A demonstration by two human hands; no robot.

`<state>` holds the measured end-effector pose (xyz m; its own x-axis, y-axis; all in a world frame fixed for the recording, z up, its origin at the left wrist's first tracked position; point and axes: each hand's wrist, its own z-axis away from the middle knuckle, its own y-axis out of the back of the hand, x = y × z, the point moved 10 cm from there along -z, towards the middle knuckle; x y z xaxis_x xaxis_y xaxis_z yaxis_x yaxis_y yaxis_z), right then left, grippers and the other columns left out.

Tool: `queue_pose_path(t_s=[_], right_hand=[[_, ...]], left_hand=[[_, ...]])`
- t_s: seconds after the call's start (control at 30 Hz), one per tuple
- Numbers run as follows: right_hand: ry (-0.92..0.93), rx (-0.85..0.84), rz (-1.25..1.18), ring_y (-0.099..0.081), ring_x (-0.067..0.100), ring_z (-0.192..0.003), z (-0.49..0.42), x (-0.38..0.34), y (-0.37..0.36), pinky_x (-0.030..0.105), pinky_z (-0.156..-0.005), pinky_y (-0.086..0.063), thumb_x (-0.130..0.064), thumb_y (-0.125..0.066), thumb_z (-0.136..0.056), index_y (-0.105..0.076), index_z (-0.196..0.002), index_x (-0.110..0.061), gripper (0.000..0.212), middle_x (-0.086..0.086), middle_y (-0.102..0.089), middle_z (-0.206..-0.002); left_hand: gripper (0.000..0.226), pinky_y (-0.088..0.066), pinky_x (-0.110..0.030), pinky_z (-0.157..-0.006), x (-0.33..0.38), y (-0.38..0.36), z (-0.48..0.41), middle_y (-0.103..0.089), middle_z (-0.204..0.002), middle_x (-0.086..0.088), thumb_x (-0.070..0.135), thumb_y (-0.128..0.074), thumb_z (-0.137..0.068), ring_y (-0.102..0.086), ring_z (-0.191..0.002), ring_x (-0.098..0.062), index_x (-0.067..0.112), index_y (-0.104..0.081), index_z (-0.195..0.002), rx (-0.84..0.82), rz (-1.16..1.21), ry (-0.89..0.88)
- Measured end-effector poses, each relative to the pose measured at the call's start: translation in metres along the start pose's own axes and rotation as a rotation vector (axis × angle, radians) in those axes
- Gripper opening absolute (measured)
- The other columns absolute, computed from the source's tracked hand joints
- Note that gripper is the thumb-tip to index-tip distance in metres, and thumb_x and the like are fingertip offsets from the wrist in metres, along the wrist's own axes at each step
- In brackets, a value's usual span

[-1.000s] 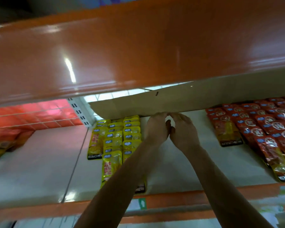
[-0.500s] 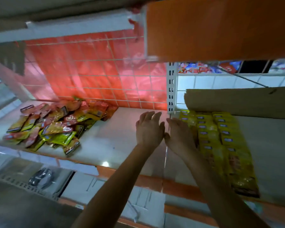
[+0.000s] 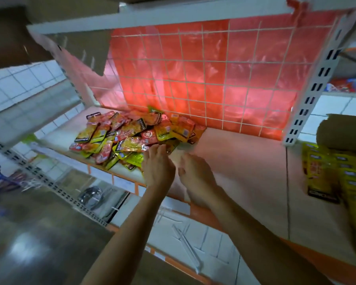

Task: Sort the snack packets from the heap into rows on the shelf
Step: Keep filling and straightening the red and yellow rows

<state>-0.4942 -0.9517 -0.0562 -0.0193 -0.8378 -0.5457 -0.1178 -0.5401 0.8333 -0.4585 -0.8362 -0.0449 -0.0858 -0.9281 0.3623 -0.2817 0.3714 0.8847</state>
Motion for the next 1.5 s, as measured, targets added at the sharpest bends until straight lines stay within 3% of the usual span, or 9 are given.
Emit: queue_pose_path(t_s=[0.3, 0.57, 0.67, 0.83, 0.97, 1.07, 1.23, 1.37, 1.5], right_hand=[[-0.017, -0.032, 0.023, -0.058, 0.033, -0.102, -0.028, -0.047, -0.045, 0.034, -0.069, -0.038, -0.028, -0.049, -0.094, -0.052, -0.107, -0.012, 0.021, 0.011, -0.063, -0.107], [-0.091, -0.139, -0.098, -0.06, 0.032, -0.103, -0.027, -0.021, -0.047, 0.029, -0.07, -0.041, -0.019, -0.051, -0.09, -0.063, -0.108, -0.012, 0.022, 0.011, -0.066, -0.108], [-0.217, -0.079, -0.245, -0.059, 0.028, -0.1, -0.022, 0.008, -0.03, 0.026, -0.069, -0.038, -0.015, -0.05, -0.09, -0.062, -0.109, -0.011, 0.023, 0.009, -0.064, -0.107], [-0.41, 0.054, -0.624, -0.054, 0.02, -0.091, -0.004, 0.059, -0.008, 0.025, -0.058, -0.037, -0.01, -0.047, -0.083, -0.055, -0.102, -0.015, 0.021, -0.002, -0.057, -0.092], [-0.436, 0.197, -0.801, -0.059, 0.022, -0.096, 0.017, 0.086, 0.019, 0.039, -0.082, -0.05, -0.003, -0.053, -0.08, -0.057, -0.105, -0.015, 0.027, 0.005, -0.061, -0.102], [-0.41, 0.244, -0.956, -0.064, 0.025, -0.096, 0.031, 0.102, 0.036, 0.041, -0.084, -0.053, 0.008, -0.055, -0.072, -0.06, -0.11, -0.011, 0.044, 0.011, -0.066, -0.105], [-0.481, 0.31, -1.103, -0.069, 0.031, -0.088, 0.056, 0.14, 0.061, 0.043, -0.079, -0.056, 0.001, -0.061, -0.067, -0.067, -0.107, -0.009, 0.041, 0.013, -0.072, -0.095], [-0.605, 0.548, -1.121, -0.068, 0.033, -0.083, 0.093, 0.189, 0.093, 0.038, -0.072, -0.052, 0.007, -0.055, -0.077, -0.066, -0.085, -0.017, 0.028, 0.017, -0.069, -0.089], [-0.635, 0.704, -1.176, -0.07, 0.024, -0.079, 0.124, 0.223, 0.124, 0.044, -0.076, -0.053, 0.004, -0.058, -0.081, -0.065, -0.083, -0.021, 0.026, 0.004, -0.071, -0.083]], left_hand=[[0.044, -0.037, -0.043, -0.098, -0.079, -0.006, -0.007, -0.046, -0.139, -0.009, 0.04, -0.052, -0.093, -0.039, -0.125, -0.033, 0.018, -0.054, -0.131, -0.069, -0.059, 0.161], [0.049, -0.044, -0.038, -0.08, -0.056, -0.003, -0.002, -0.06, -0.108, -0.011, 0.056, -0.05, -0.09, -0.055, -0.097, -0.031, 0.01, -0.063, -0.092, -0.036, -0.072, 0.072], [0.054, -0.043, -0.038, -0.08, -0.03, -0.005, 0.009, -0.061, -0.101, -0.01, 0.062, -0.052, -0.086, -0.055, -0.094, -0.031, 0.01, -0.06, -0.096, -0.01, -0.028, 0.0], [0.051, -0.044, -0.041, -0.084, 0.02, -0.013, 0.025, -0.057, -0.114, -0.015, 0.049, -0.065, -0.084, -0.054, -0.103, -0.036, 0.014, -0.06, -0.12, -0.012, 0.255, -0.116], [0.043, -0.046, -0.035, -0.074, 0.056, -0.011, 0.035, -0.054, -0.112, -0.013, 0.037, -0.073, -0.081, -0.057, -0.097, -0.032, 0.012, -0.063, -0.114, 0.0, 0.419, -0.227], [0.033, -0.054, -0.036, -0.079, 0.081, -0.011, 0.042, -0.058, -0.114, -0.009, 0.025, -0.065, -0.087, -0.059, -0.099, -0.025, 0.011, -0.059, -0.116, -0.03, 0.634, -0.277], [0.034, -0.057, -0.022, -0.069, 0.097, -0.037, 0.045, -0.064, -0.099, 0.009, 0.014, -0.062, -0.091, -0.064, -0.083, 0.0, 0.022, -0.054, -0.123, -0.144, 1.03, -0.043], [0.02, -0.057, -0.038, -0.076, 0.121, -0.078, 0.061, -0.068, -0.085, -0.006, -0.007, -0.062, -0.083, -0.065, -0.086, -0.025, 0.013, -0.068, -0.084, -0.347, 1.293, 0.206], [0.031, -0.049, -0.037, -0.072, 0.152, -0.099, 0.083, -0.068, -0.076, -0.007, -0.018, -0.057, -0.081, -0.061, -0.077, -0.026, 0.011, -0.067, -0.078, -0.488, 1.499, 0.391]])
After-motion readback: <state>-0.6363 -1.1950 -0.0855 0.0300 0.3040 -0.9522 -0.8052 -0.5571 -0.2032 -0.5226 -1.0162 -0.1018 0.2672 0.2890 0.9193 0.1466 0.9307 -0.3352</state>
